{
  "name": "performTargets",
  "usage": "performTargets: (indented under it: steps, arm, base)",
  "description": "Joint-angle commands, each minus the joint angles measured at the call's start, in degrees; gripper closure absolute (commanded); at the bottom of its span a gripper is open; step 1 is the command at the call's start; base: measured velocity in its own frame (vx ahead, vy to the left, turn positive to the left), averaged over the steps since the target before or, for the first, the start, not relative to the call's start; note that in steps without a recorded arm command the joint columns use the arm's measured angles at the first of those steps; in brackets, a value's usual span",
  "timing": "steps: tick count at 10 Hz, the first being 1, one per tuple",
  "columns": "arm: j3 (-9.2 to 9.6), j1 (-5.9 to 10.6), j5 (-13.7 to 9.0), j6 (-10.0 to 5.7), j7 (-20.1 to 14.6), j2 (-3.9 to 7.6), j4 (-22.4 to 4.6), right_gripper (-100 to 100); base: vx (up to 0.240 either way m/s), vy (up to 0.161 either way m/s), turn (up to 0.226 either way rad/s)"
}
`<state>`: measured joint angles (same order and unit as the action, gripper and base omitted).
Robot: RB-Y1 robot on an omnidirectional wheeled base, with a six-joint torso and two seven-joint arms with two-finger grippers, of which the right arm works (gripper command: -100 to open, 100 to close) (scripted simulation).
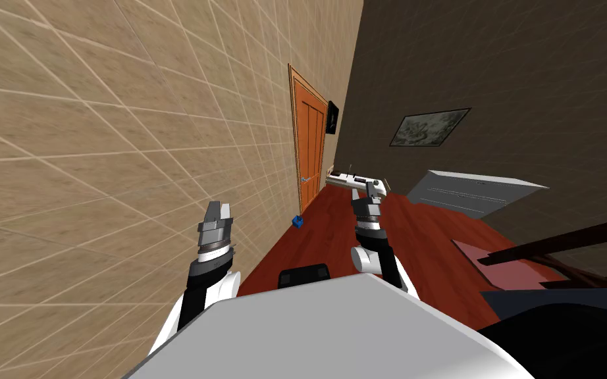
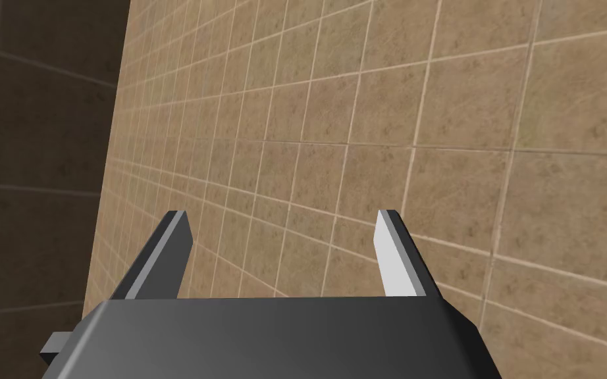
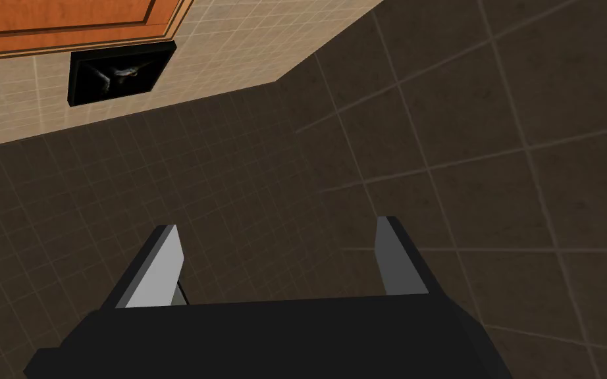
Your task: Pull the door open
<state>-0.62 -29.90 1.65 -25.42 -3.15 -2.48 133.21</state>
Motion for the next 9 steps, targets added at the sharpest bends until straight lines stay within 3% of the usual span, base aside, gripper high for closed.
performTargets:
  steps: [1,9]
  arm:
    - [0.89,0.39,-1.87,-0.96,0.76,1.16,-1.70,-100]
    - [5.50,2.44,-11.58,-5.96,4.71,5.96,-10.52,-100]
  base:
    - [0.089,-0.042,0.236]
    - [0.126,-0.096,0.212]
